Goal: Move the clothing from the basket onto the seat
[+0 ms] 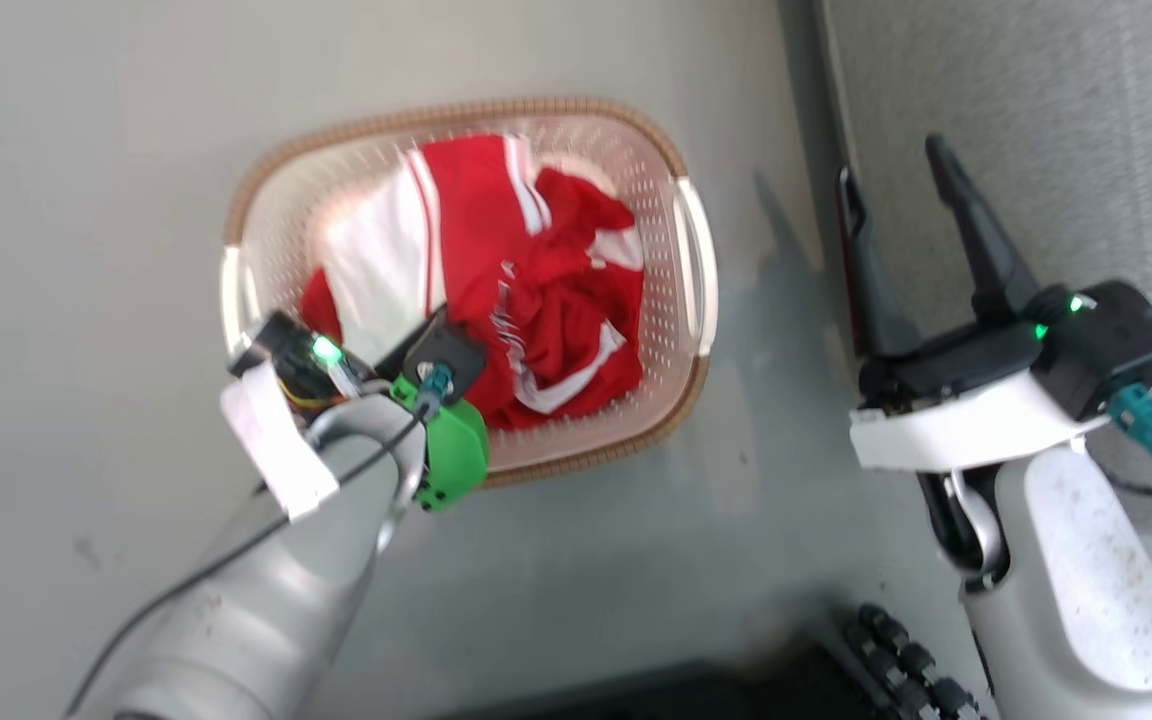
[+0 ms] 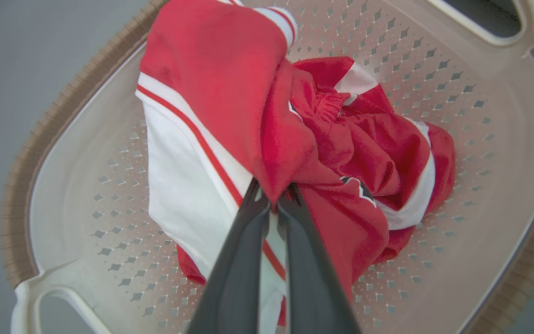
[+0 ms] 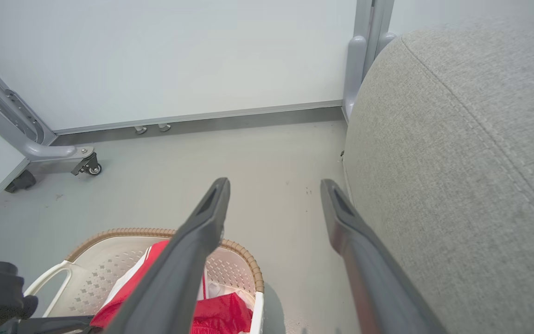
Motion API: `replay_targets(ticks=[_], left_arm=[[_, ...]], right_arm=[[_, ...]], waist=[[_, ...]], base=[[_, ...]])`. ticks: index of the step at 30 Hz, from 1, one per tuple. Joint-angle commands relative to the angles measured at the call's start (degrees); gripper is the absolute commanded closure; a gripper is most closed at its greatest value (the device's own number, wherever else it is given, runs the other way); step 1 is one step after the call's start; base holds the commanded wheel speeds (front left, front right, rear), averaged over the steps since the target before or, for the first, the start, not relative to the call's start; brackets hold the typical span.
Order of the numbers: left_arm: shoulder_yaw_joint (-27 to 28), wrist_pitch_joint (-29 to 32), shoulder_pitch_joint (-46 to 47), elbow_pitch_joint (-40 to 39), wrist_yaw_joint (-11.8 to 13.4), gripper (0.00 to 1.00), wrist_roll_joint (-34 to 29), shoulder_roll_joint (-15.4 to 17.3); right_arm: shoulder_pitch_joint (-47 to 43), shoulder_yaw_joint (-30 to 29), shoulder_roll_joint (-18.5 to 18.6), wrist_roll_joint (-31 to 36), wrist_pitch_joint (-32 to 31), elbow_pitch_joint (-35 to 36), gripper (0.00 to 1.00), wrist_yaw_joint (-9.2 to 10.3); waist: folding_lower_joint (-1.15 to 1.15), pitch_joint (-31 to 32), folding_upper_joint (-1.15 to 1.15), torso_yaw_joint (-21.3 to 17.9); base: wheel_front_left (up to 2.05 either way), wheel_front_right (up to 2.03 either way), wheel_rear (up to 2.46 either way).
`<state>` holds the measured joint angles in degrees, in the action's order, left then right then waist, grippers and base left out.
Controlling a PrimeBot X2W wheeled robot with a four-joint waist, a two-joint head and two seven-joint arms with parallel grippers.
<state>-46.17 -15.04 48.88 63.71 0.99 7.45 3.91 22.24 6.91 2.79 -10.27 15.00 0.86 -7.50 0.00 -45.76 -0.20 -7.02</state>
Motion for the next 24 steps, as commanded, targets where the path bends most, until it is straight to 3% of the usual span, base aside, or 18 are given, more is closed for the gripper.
replay_targets(ticks=[1, 15, 24], left_arm=[[0.7, -0.2, -2.9, -2.0, 0.3, 1.0, 1.0, 0.6], [8.4, -0.1, -21.1, -20.6, 1.5, 1.0, 5.9, 2.0], [14.8, -0.1, -29.5, -30.1, -1.4, 1.0, 9.4, 0.6]], right_arm=[[-2.0, 0.0, 0.2, 0.6, 0.3, -0.5, 0.0, 0.02], [-13.9, 0.9, 0.2, 0.9, 0.3, -4.4, 0.0, 0.02], [-19.5, 2.9, 0.2, -0.7, 0.3, -5.7, 0.0, 0.02]], waist=[[0.0, 10.9, 0.2, 1.9], [0.0, 32.5, 0.2, 4.5], [0.0, 40.8, 0.2, 5.6]], base=[[0.0, 0.0, 0.0], [0.0, 0.0, 0.0], [0.0, 0.0, 0.0]])
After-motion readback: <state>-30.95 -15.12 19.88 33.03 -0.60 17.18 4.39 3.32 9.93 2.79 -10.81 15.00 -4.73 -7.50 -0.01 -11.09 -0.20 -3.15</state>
